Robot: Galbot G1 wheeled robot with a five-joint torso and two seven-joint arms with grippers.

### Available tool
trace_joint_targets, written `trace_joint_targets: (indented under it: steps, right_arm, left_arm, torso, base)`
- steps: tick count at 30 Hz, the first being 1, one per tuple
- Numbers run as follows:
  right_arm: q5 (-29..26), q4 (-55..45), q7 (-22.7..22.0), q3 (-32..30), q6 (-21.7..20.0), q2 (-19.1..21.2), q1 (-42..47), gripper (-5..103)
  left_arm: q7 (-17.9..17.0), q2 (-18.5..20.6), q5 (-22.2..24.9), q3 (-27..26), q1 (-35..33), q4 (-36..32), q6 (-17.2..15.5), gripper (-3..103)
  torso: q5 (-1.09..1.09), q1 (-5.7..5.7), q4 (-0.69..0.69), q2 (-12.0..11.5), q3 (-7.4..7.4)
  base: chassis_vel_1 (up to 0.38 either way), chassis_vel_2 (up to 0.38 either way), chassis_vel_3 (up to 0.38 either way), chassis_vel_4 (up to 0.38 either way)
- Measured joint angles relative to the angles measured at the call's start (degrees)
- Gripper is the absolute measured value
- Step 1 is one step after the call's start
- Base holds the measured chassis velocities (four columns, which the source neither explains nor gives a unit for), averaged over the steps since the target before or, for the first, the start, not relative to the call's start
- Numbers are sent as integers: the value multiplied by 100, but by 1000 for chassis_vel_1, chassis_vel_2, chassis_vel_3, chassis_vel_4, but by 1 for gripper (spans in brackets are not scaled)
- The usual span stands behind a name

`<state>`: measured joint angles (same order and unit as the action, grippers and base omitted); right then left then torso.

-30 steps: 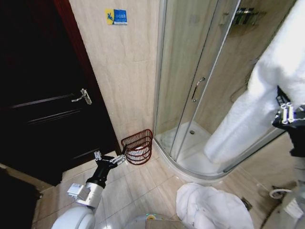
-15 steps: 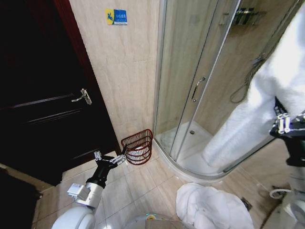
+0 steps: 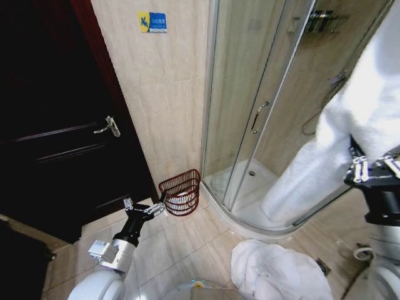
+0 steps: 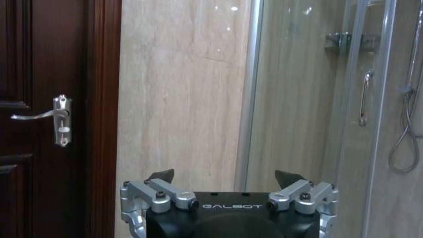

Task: Discard the used towel into the hamper.

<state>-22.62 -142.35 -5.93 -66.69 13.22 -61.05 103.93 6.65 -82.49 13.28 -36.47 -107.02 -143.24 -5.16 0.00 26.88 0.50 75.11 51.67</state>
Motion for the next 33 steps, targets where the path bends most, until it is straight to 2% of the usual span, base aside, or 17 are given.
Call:
trace_joint_targets:
  steps: [9, 17, 20, 21, 22, 26, 29, 30, 33]
  right_arm:
    - [222, 218, 23, 220, 173, -155, -40, 10]
    - [272, 162, 89, 30, 261, -196, -14, 10]
    - [334, 146, 144, 27, 301, -300, 59, 10]
    - [357, 112, 145, 20, 359, -329, 59, 10]
    - [390, 84, 145, 11, 418, -344, 53, 10]
    - [416, 98, 136, -14, 442, -332, 27, 10]
    - [417, 100, 127, -23, 449, -325, 22, 10]
    - [418, 100, 122, -22, 450, -325, 22, 10]
    - [422, 95, 118, -22, 450, -328, 24, 10]
  left_arm:
    - [0, 0, 0, 0, 0, 0, 0, 99]
    - [0, 0, 0, 0, 0, 0, 0, 99]
    - [0, 0, 0, 0, 0, 0, 0, 99]
    - [0, 0, 0, 0, 0, 0, 0, 99]
    - [0, -1, 0, 0, 0, 0, 0, 99]
    - [0, 0, 0, 0, 0, 0, 0, 99]
    - [0, 0, 0, 0, 0, 0, 0, 99]
    - [0, 0, 0, 0, 0, 0, 0, 99]
    - [0, 0, 0, 0, 0, 0, 0, 99]
  torso:
    - [1, 0, 0, 0, 0]
    - [-1, 0, 0, 0, 0]
    - [8, 1, 2, -1, 2]
    - [6, 1, 2, -1, 2]
    - [-8, 0, 0, 0, 0]
    - [3, 0, -1, 1, 0]
    - [-4, 0, 0, 1, 0]
    - [2, 0, 0, 1, 0]
    - [0, 0, 0, 1, 0]
  base:
    - [0, 0, 0, 0]
    - [0, 0, 0, 0]
    - [0, 0, 0, 0]
    - [0, 0, 0, 0]
    - [0, 0, 0, 0]
    - [0, 0, 0, 0]
    - [0, 0, 0, 0]
    - [0, 0, 0, 0]
    - [0, 0, 0, 0]
